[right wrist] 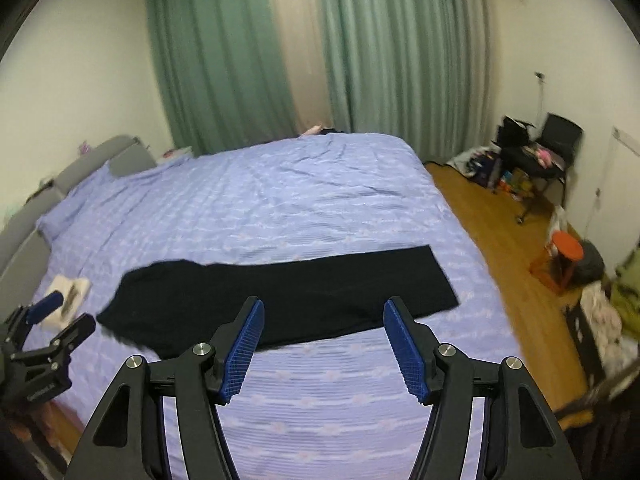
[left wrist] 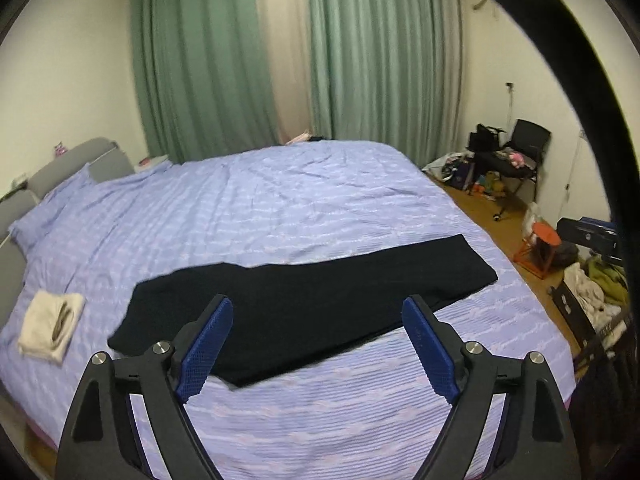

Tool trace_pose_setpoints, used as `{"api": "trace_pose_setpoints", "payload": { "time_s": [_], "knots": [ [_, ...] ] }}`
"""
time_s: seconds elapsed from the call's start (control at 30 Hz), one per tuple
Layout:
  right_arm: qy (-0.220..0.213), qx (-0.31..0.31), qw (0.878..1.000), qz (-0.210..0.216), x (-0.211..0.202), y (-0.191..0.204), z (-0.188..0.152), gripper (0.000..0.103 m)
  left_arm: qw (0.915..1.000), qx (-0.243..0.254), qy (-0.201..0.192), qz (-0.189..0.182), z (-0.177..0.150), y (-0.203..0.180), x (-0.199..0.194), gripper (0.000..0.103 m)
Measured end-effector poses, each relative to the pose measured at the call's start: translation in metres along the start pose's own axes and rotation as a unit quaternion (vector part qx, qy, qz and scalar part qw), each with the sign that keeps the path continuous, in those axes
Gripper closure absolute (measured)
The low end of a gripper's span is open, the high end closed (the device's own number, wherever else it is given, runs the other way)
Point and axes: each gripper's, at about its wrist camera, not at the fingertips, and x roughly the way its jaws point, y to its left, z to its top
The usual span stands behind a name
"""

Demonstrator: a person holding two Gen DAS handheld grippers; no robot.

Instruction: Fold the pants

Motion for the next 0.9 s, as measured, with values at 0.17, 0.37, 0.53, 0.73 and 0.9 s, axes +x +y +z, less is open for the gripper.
{"api": "trace_pose_setpoints", "payload": {
  "time_s": [0.17,0.37,0.53,0.73,0.9],
  "knots": [
    [0.022,-0.007,1.0,0.007,0.026,-0.051,0.003,0.04,0.9999,0.008,0.009,0.004,0.002,-0.057,0.023,0.016],
    [0.034,0.012,0.999,-0.026,0.078,-0.099,-0.011,0.04,0.9988,0.048,0.009,-0.001,-0.003,-0.106,0.074,0.016],
    [0.041,0.046,0.997,-0.04,0.137,-0.145,-0.021,0.04,0.9979,0.054,0.035,-0.011,-0.012,-0.139,0.133,0.016],
    [0.057,0.083,0.994,-0.051,0.215,-0.2,-0.045,0.041,0.9953,0.07,0.065,-0.015,-0.033,-0.174,0.209,0.016],
    [0.086,0.117,0.989,-0.039,0.273,-0.235,-0.069,0.046,0.9941,0.074,0.078,-0.015,-0.046,-0.196,0.247,0.016]
  ]
}}
